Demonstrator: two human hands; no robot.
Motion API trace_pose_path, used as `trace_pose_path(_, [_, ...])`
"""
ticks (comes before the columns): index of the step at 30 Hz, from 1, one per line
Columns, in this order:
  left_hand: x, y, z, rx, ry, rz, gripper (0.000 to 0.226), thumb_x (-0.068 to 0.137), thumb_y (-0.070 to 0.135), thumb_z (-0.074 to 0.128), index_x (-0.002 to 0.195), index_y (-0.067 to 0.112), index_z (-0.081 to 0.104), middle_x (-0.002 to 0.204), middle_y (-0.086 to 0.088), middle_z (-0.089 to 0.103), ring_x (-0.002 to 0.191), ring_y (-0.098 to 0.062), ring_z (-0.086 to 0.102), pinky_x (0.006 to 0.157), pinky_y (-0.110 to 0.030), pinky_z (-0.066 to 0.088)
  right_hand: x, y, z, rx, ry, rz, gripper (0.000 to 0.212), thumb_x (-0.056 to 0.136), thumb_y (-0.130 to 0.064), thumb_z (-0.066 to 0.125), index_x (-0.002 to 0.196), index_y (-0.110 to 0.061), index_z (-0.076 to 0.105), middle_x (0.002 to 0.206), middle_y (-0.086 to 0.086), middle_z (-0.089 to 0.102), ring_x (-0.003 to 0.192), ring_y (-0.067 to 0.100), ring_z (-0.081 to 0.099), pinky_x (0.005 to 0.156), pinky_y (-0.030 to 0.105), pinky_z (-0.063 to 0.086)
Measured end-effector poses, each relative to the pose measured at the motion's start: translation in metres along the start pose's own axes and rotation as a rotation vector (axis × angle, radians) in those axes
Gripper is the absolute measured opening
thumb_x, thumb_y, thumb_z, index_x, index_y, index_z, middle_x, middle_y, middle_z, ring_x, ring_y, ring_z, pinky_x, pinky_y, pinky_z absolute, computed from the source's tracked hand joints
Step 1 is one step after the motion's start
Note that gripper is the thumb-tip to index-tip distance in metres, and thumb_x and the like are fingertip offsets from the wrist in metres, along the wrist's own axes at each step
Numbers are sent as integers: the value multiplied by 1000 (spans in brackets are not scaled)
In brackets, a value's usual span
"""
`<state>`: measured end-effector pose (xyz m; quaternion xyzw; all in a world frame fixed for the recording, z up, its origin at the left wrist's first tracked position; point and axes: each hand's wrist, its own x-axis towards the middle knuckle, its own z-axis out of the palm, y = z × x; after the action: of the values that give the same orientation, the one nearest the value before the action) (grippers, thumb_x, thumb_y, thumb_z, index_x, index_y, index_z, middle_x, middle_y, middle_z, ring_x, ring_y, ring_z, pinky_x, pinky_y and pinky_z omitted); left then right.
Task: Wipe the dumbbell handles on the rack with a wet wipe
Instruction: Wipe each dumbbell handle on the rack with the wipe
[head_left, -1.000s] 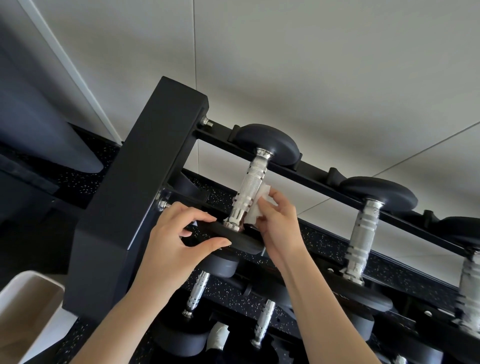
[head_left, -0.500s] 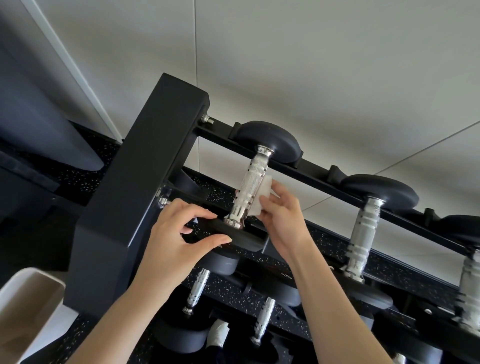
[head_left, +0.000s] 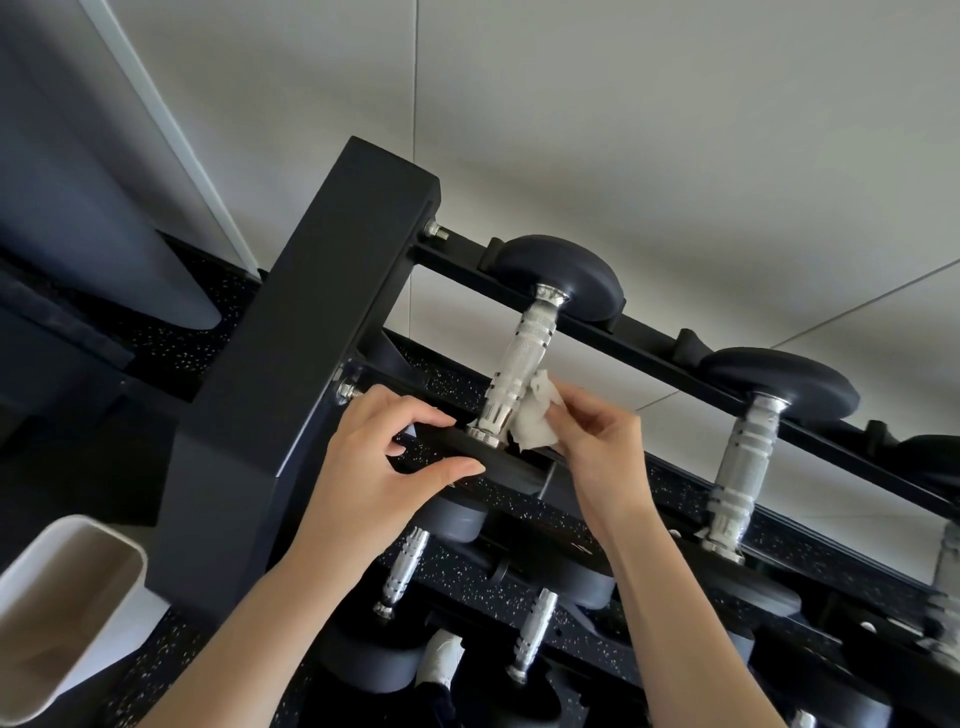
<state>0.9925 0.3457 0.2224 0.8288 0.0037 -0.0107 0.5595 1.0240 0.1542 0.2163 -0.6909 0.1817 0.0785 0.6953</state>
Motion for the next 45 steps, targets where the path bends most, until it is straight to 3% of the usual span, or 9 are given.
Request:
trace_pose_path(4, [0,-3,0,-1,-4,-9,35,61,56,70,92,40,63,95,10,56,101,-15,55,80,-34,52,-7,2,5,-278,91,-185,31,85,1,62,91,-27,71,94,-2,66,88,14,62,78,24,52])
trace_pose_path(9, [0,-3,1,-12,-5,-30,35,60,58,69,91,41,63,95,14,54,102,-11,54,79,-22,46,-17,-1,10,-454,71,-364,25,78,0,70,95,-18,72,90,1,66,81,7,62,74,19,51])
trace_pose_path(16, [1,-2,1,-80,-10,-64,37,59,49,80,89,34,67,93,11,53,102,-10,52,81,-28,48,-7,-22,25,-757,-49,-460,14,75,-7,75,88,-12,75,88,-6,60,82,-14,54,72,1,39])
trace_pose_path(22, [4,-8,2,-122,0,-85,37,52,58,72,83,38,65,89,12,52,100,-10,51,82,-34,48,1,-28,35,-980,-34,-587,9,75,-9,76,84,-8,75,83,-2,59,70,-7,52,70,1,39])
trace_pose_path(27, [9,-10,-1,-127,-40,-90,35,54,50,80,83,35,67,86,13,51,95,-8,49,79,-24,43,6,-37,40,-1010,30,-570,8,77,-8,75,85,-10,75,84,1,62,70,-6,52,69,0,38])
trace_pose_path(35, [15,-16,-7,-156,-106,-79,31,57,50,80,81,37,65,86,15,51,94,-3,45,77,-29,45,13,-51,55,-1499,-344,-500,18,88,-24,60,81,-21,77,82,-2,62,74,10,53,65,6,34])
trace_pose_path(39, [13,-18,-5,-130,-84,-56,41,53,64,65,82,35,66,85,16,50,92,-4,44,75,-25,43,24,-59,55,-1381,-61,-607,7,83,-12,69,84,-9,76,86,4,62,67,17,58,62,15,39])
trace_pose_path(41, [13,-19,-5,-132,-80,-51,44,54,67,61,83,35,66,85,16,49,92,-5,44,77,-26,43,30,-61,51,-1330,75,-627,10,82,-15,70,88,-10,75,87,5,63,67,20,60,60,27,47])
trace_pose_path(45, [13,-21,-5,-139,-85,-52,45,54,69,59,85,36,66,85,16,48,93,-5,43,75,-26,44,42,-63,47,-1275,231,-569,16,83,-23,69,95,-14,74,83,3,67,67,19,62,60,33,53])
